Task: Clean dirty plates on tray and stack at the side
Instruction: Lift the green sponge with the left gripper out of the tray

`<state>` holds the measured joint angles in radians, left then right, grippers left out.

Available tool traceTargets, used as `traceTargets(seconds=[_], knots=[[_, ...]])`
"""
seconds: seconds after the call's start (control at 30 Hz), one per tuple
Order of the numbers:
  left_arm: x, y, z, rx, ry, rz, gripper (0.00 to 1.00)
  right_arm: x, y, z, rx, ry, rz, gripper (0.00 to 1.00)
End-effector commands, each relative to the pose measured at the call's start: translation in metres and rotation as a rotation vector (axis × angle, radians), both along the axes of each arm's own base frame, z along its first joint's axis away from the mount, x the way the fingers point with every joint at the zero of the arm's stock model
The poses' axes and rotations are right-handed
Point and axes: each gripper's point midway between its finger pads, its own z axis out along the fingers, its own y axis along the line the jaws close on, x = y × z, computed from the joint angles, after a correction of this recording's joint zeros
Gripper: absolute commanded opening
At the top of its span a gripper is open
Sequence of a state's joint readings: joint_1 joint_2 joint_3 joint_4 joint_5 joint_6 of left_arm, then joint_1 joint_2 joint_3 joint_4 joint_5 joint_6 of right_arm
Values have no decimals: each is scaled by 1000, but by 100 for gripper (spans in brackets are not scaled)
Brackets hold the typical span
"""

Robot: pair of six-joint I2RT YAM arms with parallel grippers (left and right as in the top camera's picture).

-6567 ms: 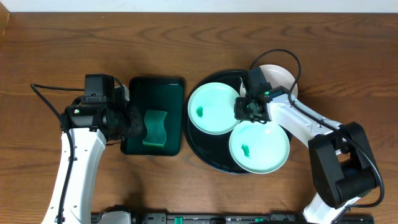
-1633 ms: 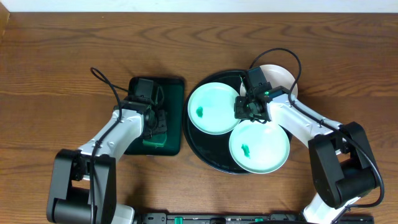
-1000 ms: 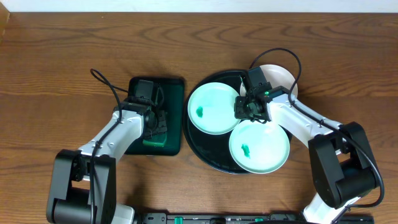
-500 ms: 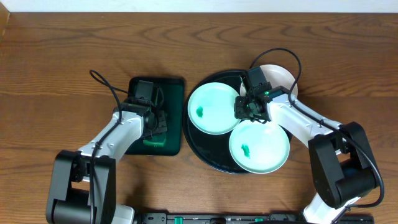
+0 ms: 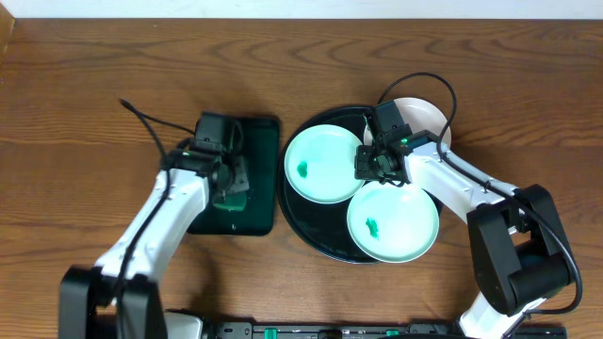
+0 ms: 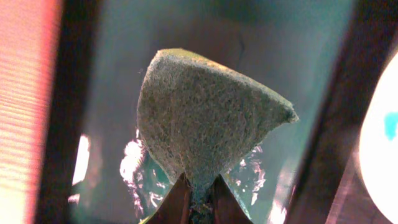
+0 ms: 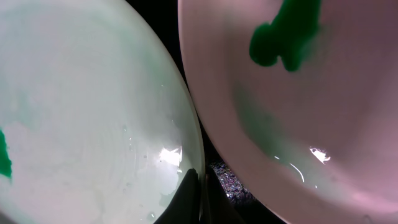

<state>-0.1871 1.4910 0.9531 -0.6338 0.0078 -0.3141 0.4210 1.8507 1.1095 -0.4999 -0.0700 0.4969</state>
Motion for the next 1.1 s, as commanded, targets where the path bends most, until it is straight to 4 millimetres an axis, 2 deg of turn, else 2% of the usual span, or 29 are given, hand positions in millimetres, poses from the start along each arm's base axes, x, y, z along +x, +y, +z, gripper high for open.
traceTargets(seconds=[0.0,0.23,0.33,0.47,0.67,0.73,0.83,1.07], knots=[[18,18,47,97,-113,36,7,-2,-1,-2,-17,0,9,1],[19,20,94,128,-101,-3,7,-1,-1,-2,-30,-13,61,1],[20,15,104,99,-105,-9,7,-2,-1,-2,-32,-13,66,1],[16,6,98,53,-78,-29,7,-2,-1,-2,-33,-11,66,1],[15,6,90,57,-51,-30,7,-2,-1,-2,-32,-11,66,1],[15,6,89,58,-49,-30,7,-2,-1,-2,-32,-11,66,4],[15,6,88,58,-45,-30,7,-2,-1,-2,-32,-12,65,17],[14,7,85,60,-32,-31,7,-1,0,-2,-30,-16,65,36]])
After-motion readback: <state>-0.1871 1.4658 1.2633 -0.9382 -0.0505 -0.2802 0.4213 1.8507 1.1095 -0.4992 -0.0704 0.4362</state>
